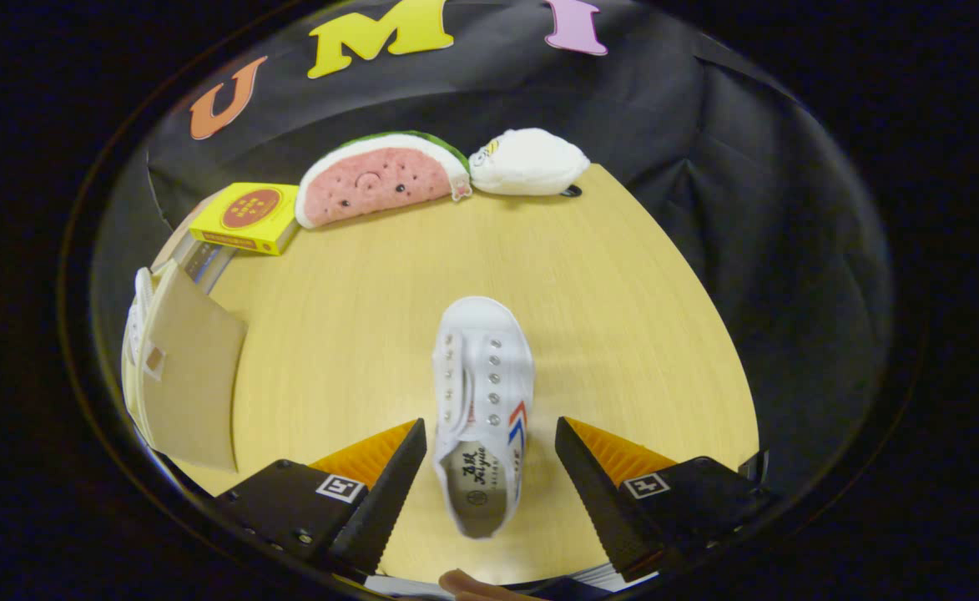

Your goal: Open the storage box then place both shoes into the box .Put the left shoe in first, then the right shoe, with the right side of both shoes facing outward in a uniform manner.

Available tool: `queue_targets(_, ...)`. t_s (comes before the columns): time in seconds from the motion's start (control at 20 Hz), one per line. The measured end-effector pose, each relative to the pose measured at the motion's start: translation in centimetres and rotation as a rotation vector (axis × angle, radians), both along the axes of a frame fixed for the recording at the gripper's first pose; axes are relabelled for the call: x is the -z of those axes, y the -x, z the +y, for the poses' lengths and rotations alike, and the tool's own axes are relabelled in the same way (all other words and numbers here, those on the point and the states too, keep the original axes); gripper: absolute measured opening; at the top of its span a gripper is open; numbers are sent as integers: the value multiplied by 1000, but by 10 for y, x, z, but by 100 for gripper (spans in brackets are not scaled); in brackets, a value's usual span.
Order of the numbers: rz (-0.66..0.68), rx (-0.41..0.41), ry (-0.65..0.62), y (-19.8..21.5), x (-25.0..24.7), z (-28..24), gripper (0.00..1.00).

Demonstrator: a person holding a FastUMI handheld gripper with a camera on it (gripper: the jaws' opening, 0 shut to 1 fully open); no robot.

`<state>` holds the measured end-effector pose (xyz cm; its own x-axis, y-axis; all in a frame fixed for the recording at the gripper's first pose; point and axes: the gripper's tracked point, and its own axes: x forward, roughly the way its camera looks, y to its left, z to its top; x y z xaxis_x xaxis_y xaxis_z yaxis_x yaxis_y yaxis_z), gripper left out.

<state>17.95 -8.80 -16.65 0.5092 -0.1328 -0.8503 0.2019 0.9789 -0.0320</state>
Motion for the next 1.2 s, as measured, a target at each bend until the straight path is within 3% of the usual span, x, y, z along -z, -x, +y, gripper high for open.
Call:
queue_targets(0.25,57,-13,-27,10,21,-11,97)
queue_targets(0.4,108,-56,91,21,30,-33,94)
queue_targets(0.55,103,-12,50,10,37,-32,93)
queue_targets(0.6,115,-13,11,9,43,-24,86)
queue_targets(0.8,156,-27,-15,3,46,-8,32)
queue_targets(0.9,183,-25,22,3,44,-7,18)
queue_targets(1.2,208,-48,116,0,43,-17,18)
